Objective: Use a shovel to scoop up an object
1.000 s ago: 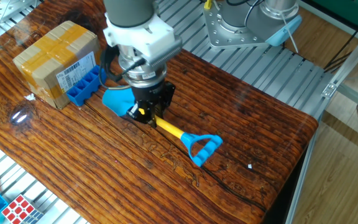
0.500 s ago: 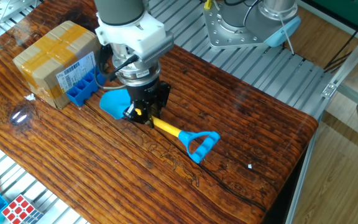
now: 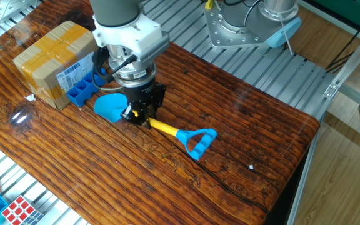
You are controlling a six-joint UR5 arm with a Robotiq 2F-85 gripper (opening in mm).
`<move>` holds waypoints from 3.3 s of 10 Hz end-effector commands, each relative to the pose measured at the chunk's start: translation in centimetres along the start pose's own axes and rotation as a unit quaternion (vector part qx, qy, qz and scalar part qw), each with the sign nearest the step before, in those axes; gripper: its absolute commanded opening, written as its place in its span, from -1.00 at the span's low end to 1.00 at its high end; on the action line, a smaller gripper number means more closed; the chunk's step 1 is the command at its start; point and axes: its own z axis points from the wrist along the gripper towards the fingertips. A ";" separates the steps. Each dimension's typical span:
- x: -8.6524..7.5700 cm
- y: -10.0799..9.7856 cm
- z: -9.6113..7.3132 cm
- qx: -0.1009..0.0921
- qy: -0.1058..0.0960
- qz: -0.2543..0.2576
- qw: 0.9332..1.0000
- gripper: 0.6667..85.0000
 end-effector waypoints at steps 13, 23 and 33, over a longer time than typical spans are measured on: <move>1.2 0.0 0.2 -0.001 0.013 0.025 1.000 -0.99; -1.0 0.1 0.2 -0.004 -0.030 0.051 0.998 -0.99; 1.5 -0.2 -0.4 -0.003 -0.026 0.025 0.999 -0.99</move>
